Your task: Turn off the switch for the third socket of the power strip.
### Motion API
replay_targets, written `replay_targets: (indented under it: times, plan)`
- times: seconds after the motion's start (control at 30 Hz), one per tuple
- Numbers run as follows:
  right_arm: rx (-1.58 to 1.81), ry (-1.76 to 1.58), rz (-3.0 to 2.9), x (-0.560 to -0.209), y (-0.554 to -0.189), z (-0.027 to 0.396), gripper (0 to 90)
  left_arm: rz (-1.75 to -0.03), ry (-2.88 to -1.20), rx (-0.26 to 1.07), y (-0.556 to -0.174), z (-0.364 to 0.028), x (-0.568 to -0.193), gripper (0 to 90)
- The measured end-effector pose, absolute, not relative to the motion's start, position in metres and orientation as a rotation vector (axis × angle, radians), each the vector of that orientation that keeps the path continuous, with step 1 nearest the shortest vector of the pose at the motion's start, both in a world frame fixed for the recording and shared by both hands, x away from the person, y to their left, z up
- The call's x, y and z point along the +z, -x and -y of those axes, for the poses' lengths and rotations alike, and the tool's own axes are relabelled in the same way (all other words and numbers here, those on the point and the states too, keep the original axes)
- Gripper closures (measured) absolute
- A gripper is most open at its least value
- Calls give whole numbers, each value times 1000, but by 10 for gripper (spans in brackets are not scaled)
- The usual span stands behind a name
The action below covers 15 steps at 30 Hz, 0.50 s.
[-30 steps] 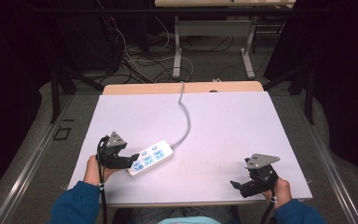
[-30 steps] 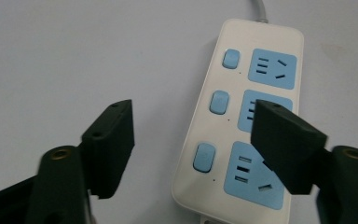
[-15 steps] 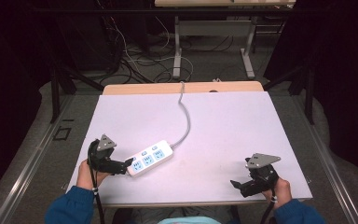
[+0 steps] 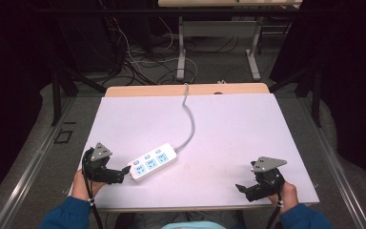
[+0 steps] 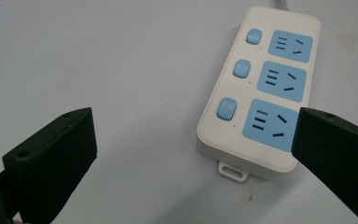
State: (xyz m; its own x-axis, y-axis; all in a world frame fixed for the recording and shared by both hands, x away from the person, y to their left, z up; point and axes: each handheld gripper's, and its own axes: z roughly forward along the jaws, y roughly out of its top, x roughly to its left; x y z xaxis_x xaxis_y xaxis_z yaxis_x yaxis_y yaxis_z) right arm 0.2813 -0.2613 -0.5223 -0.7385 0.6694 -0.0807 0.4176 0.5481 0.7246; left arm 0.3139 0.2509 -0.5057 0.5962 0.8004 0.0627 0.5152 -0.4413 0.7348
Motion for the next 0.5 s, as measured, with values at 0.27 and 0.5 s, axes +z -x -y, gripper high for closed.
replay_targets:
  times: [0.27, 0.5]
  plan:
    - [1004, -894, -2435, -522, -282, 261, 28, -1021, -2142, 537, -306, -255, -508, 1]
    - [1003, -891, -2437, -522, -282, 262, 28, -1005, -2152, 548, -302, -260, -511, 1]
